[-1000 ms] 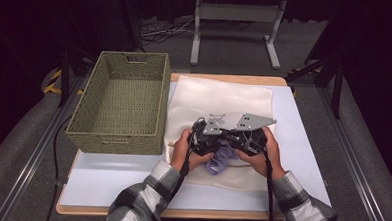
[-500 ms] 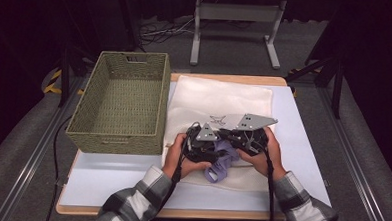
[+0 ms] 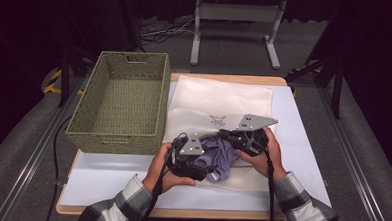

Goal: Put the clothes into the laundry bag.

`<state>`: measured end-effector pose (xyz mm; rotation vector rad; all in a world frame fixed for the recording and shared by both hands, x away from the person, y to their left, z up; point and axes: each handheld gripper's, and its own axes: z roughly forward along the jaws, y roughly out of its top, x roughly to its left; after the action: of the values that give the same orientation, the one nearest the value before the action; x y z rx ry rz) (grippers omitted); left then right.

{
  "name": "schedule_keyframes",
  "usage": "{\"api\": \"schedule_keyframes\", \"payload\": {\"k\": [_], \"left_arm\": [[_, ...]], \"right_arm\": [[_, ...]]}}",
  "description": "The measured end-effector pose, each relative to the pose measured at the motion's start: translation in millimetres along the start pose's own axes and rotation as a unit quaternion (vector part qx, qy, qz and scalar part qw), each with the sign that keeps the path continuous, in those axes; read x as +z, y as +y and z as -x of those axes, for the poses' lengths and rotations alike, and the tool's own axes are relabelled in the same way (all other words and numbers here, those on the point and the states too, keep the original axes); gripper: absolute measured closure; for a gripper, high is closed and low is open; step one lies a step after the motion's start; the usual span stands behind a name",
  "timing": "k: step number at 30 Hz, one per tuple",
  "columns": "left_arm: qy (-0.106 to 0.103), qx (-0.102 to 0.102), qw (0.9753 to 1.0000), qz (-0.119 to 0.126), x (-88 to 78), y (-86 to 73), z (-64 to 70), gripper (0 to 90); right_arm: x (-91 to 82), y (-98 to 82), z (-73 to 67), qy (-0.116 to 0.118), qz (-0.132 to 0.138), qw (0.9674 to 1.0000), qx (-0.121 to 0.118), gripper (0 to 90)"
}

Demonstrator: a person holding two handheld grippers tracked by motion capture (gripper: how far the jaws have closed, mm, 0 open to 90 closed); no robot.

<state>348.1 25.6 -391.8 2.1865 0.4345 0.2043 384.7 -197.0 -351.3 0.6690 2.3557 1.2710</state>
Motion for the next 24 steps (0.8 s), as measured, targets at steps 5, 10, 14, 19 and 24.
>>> {"api": "schedule_keyframes", "payload": {"k": [5,10,14,19,24], "left_arm": [[0.014,0.003,0.9993,-0.034,21.0,-8.3,-1.3,31.5],[0.038,-0.003,0.9985,-0.041,41.3,-8.9,-8.7,43.2],[0.048,-0.005,0.9981,-0.037,52.7,-6.3,-11.5,57.9],[0.056,-0.022,0.9976,-0.034,64.4,-3.2,-17.1,77.9],[0.06,-0.05,0.9967,-0.02,73.6,5.3,-23.4,80.4]], "right_arm": [[0.3,-1.3,-1.5,0.002,-0.001,1.0,-0.001,88.3],[1.5,-2.9,-3.1,0.007,-0.004,1.0,-0.003,88.3],[1.2,-3.6,-4.2,0.007,-0.005,0.9999,-0.005,88.3],[1.1,-5.9,-5.2,0.009,-0.007,0.9999,-0.006,88.3],[0.6,-8.0,-5.6,0.011,-0.009,0.9999,-0.003,88.4]]}}
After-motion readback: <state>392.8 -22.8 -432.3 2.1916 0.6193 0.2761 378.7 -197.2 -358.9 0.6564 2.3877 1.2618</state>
